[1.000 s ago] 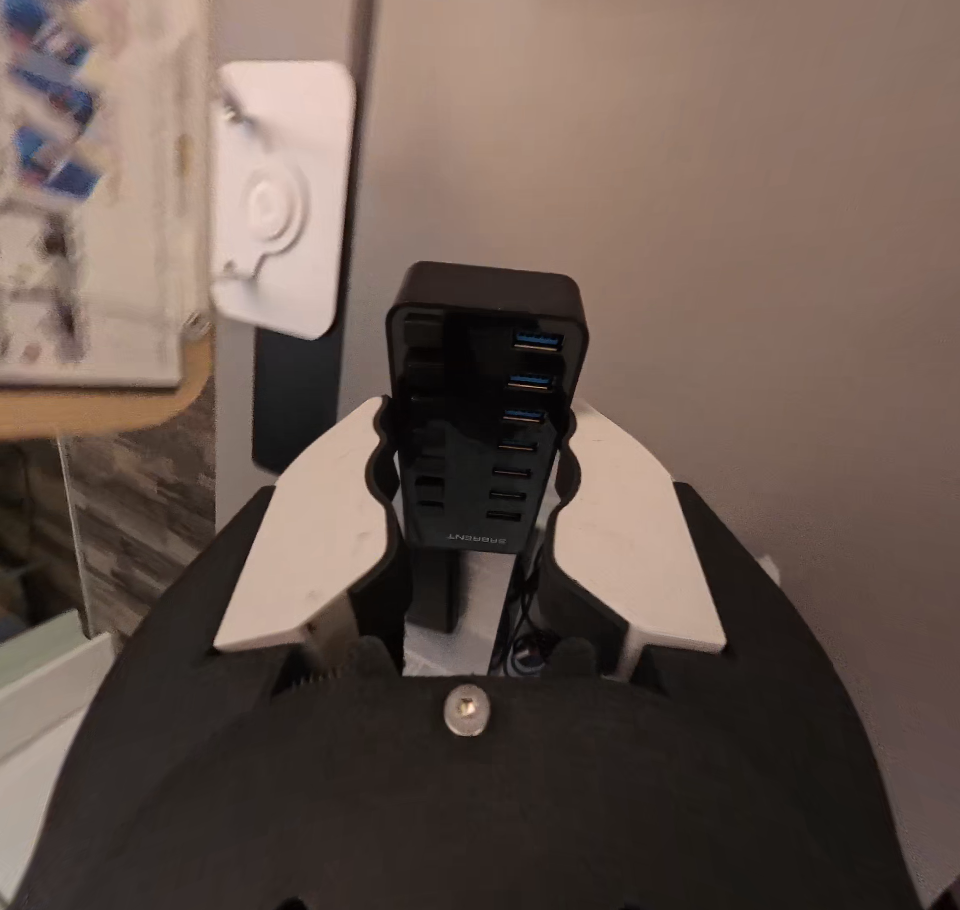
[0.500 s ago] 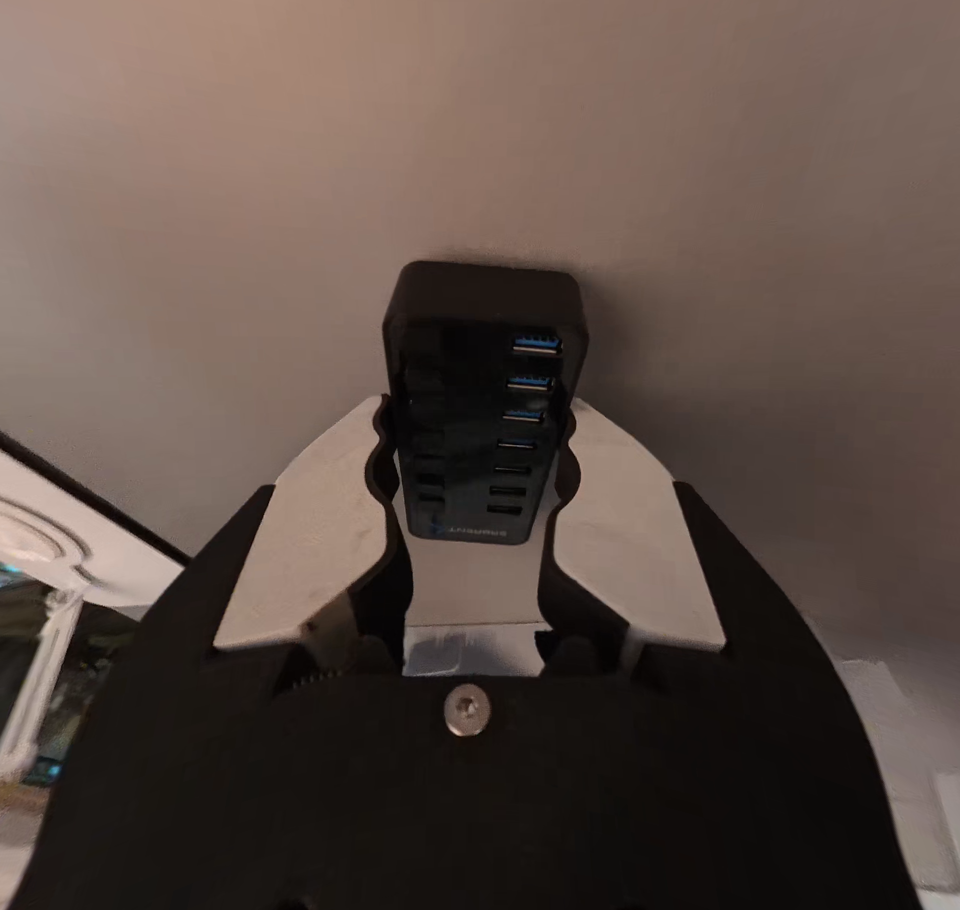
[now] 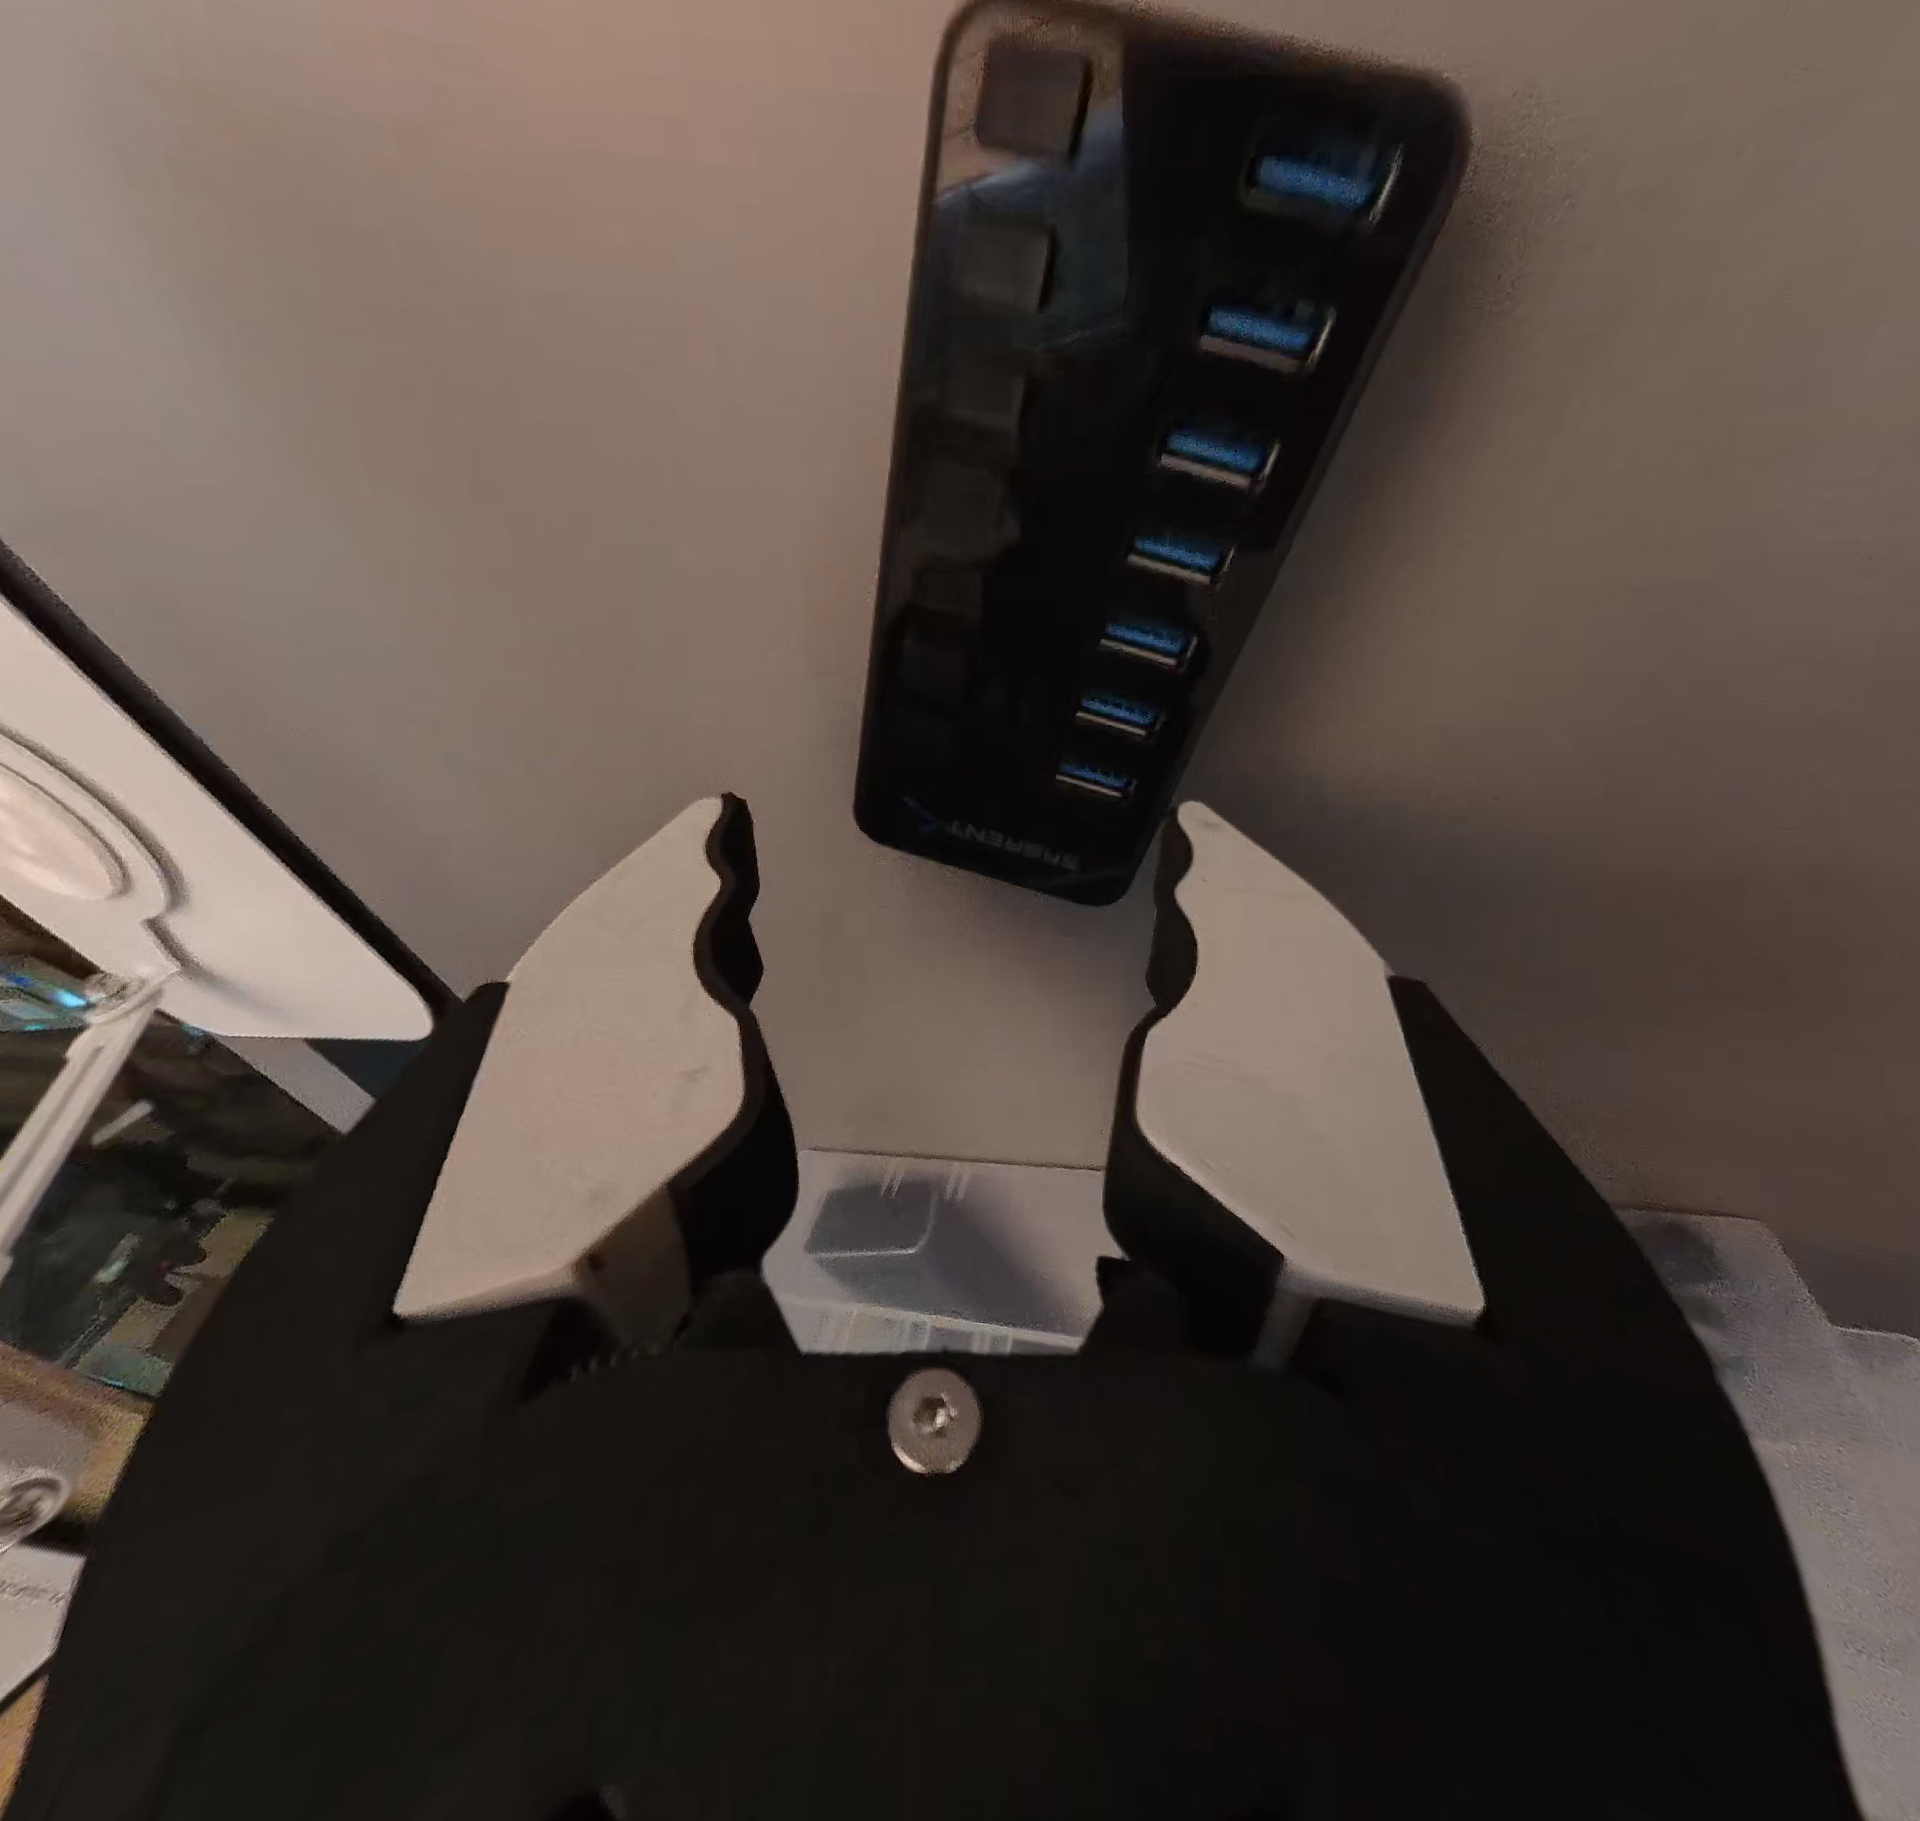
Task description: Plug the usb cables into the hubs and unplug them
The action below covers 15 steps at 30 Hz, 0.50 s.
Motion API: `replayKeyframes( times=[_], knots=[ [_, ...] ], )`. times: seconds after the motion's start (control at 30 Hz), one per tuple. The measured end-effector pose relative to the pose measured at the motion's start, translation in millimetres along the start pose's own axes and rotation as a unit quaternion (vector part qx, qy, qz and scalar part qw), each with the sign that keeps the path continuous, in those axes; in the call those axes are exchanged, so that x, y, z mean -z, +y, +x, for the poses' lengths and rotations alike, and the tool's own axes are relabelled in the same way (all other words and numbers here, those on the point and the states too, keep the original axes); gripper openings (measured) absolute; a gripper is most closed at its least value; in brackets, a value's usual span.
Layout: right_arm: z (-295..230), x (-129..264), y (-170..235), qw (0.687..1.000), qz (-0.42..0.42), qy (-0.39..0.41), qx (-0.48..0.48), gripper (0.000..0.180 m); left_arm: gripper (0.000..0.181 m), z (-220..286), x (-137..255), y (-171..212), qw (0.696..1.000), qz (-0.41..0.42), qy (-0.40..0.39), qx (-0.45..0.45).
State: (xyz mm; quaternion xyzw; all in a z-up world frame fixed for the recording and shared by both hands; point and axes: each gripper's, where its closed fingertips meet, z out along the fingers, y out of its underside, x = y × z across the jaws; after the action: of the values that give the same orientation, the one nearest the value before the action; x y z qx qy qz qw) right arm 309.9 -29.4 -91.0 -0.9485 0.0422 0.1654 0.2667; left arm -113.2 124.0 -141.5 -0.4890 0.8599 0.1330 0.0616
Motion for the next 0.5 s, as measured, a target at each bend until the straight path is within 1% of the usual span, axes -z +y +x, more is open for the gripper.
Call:
replayKeyframes(
  times=[0.13,0.23,0.27,0.33,0.37,0.43,0.5],
  knots=[
    [-2.1,0.7,0.0,1.0,0.003,-0.004,0.008,0.044,0.07,3.1,-3.5,-0.5,1.0,0.017,0.018,0.013],
    [-4.3,-2.5,8.3,1.0,-0.015,-0.016,0.012,0.04,0.071,4.9,-5.1,-4.6,0.999,0.029,0.021,0.016],
    [-4.4,-3.7,12.1,0.999,-0.024,-0.02,0.01,0.037,0.067,8.5,-5.8,-9.2,0.998,0.039,0.033,0.025],
    [-8.1,-5.6,18.5,0.998,-0.044,-0.038,0.003,0.024,0.062,13.4,-6.1,-16.1,0.997,0.048,0.052,0.043],
    [-8.4,-5.9,19.4,0.998,-0.048,-0.039,-0.002,0.023,0.061,13.9,-5.9,-16.3,0.996,0.044,0.056,0.047],
    [-8.5,-5.8,19.5,0.998,-0.05,-0.032,-0.01,0.021,0.06,14.0,-5.8,-15.0,0.997,0.04,0.051,0.034],
    [-7.0,-5.4,20.5,0.998,-0.058,-0.011,-0.03,0.018,0.058,13.0,-5.8,-10.8,0.999,0.025,0.036,-0.012]
  ],
)
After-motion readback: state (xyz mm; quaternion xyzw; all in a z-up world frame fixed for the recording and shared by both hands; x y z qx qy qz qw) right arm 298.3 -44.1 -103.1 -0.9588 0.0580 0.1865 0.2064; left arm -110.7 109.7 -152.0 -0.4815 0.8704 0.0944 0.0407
